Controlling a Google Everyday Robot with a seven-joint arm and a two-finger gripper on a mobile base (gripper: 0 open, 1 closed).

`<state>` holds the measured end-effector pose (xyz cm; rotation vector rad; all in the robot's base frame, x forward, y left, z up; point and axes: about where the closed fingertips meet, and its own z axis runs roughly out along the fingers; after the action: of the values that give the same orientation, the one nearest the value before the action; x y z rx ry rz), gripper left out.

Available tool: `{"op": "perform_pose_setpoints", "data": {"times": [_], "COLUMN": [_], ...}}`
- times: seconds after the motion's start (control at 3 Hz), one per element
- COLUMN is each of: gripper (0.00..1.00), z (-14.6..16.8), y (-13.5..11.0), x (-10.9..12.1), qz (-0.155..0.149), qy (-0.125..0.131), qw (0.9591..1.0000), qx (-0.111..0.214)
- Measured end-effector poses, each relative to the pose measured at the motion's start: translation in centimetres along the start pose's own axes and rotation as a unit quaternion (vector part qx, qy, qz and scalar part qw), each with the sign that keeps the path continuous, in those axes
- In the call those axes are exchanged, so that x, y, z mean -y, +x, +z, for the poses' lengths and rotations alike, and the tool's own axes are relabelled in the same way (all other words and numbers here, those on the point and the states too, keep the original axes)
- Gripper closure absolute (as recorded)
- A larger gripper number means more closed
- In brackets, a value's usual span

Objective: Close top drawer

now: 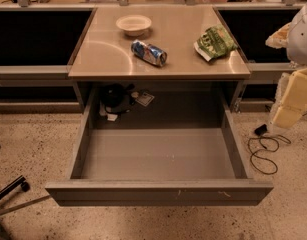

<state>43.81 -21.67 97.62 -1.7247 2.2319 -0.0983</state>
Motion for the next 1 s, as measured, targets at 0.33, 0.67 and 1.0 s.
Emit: {"op": "perform_pose_setpoints", "data": {"times": [0.33,0.67,1.0], "gripper": [0.00,0.00,0.00], "z": [0.0,1.7,5.2], "y": [0.0,0.1,-0.6], "x": [0.0,-2.1,-6.0], "qz": [0.000,0.013,0.034], "qy": [0.000,-0.004,-0.009], "qw": [1.0000,0.9998,0.9981], "qx": [0.000,0.010,0.051]}}
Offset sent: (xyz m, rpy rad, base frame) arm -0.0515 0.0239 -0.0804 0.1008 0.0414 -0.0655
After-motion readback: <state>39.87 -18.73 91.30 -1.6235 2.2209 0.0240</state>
